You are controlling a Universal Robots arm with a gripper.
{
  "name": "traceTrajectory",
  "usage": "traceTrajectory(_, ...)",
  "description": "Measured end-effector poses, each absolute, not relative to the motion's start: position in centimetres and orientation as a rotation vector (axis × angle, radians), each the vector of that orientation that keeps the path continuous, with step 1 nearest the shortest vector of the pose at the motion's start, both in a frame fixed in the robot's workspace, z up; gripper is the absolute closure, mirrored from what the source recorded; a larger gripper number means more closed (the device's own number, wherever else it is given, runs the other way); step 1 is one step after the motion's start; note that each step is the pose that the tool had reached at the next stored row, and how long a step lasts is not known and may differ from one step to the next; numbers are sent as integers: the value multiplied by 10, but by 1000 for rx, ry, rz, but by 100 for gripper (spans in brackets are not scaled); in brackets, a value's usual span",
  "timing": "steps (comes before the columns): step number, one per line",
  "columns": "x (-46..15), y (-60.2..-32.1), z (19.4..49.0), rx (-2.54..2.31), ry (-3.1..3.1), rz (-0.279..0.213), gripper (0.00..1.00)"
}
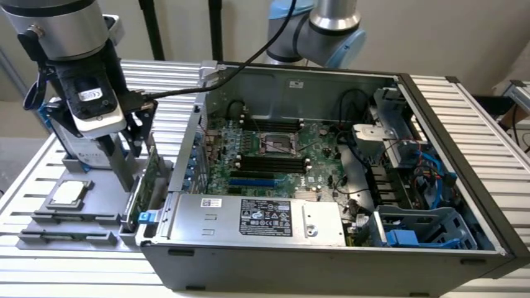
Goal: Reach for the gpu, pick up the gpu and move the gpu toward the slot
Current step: 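Pick up the gpu and move the gpu toward the slot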
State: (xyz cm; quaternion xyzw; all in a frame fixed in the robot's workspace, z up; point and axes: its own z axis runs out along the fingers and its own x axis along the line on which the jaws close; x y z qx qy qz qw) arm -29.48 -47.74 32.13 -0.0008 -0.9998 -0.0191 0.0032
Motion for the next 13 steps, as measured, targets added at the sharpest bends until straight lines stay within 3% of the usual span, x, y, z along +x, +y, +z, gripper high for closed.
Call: traceTrajectory(13,-293,-498,298,-20,-3138,-62,52)
